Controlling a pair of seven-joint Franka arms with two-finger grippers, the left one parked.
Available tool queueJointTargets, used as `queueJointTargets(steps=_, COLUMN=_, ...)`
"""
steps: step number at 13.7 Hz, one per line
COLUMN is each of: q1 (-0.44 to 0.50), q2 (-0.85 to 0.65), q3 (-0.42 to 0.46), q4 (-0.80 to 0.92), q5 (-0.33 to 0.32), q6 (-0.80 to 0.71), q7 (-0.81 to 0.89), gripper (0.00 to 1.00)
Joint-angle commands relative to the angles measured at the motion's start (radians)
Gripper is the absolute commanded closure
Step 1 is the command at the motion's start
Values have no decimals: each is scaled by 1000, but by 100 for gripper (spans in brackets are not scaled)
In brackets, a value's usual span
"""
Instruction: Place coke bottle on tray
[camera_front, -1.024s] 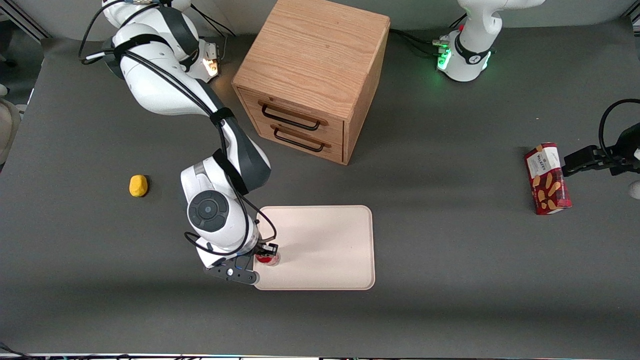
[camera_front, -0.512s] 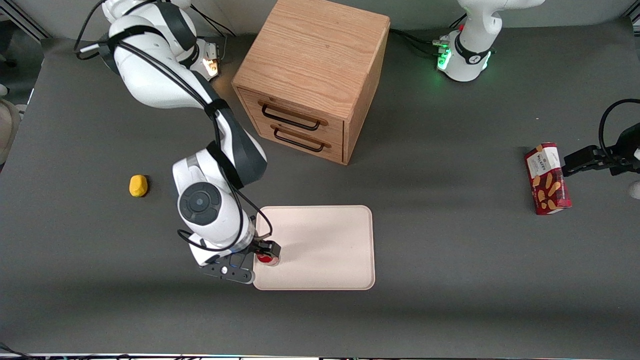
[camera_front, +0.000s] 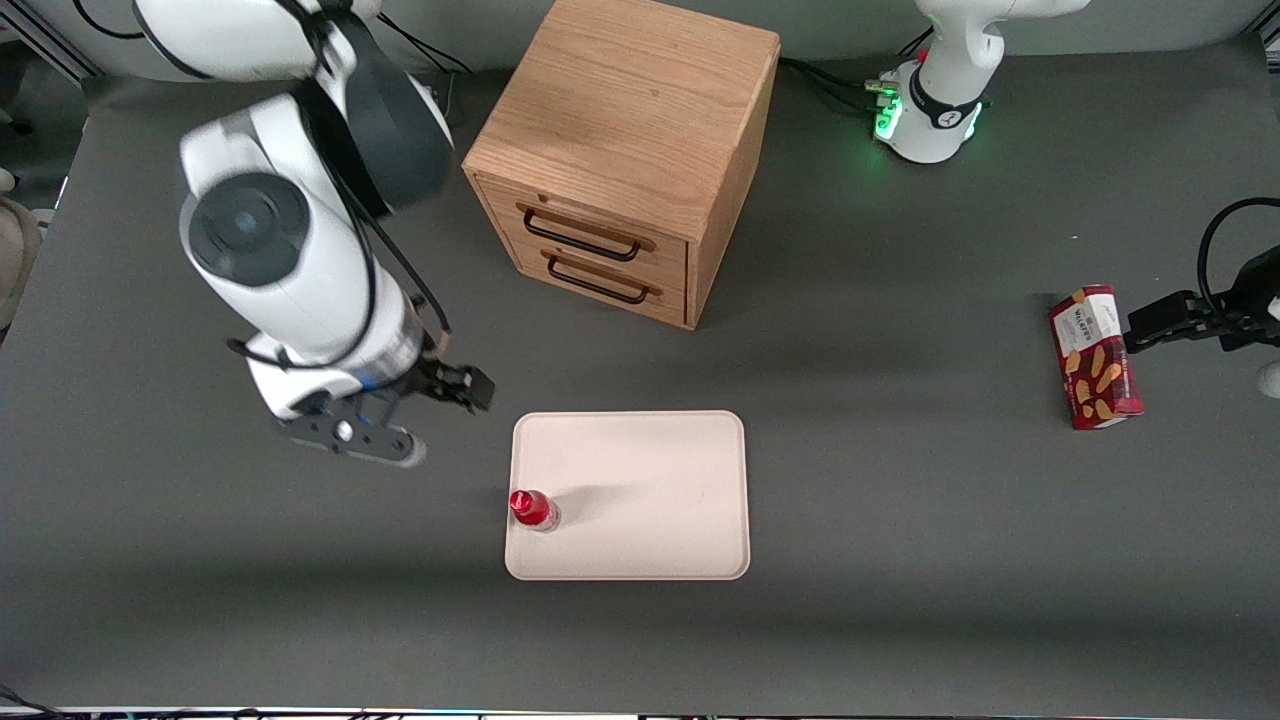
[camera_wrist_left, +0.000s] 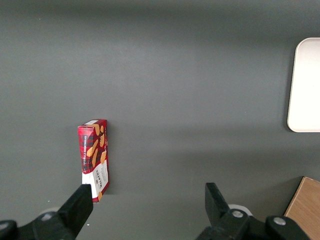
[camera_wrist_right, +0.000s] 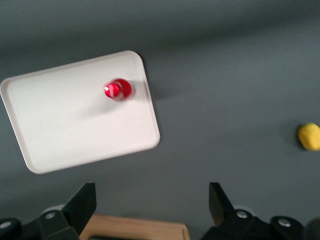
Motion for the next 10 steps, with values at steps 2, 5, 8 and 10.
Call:
queueJointTargets(steps=2, q1=-91, q2=-149, q3=12, q4=-66, q5=-9, q6=-127, q7=-169, gripper=0)
queueJointTargets(steps=5, q1=-230, q2=-359, q3=14, q4=-334, q5=46, q6=-89, q7=-403, gripper=0)
queueJointTargets(steps=8, q1=-325, q2=-451, q3=0, q4=-449, q5=42, q6=-38, q7=-579, gripper=0)
queueJointTargets(steps=10, q1=-356, q2=-484, q3=-38, q4=-508, q5=49, q6=9, q7=-659, gripper=0)
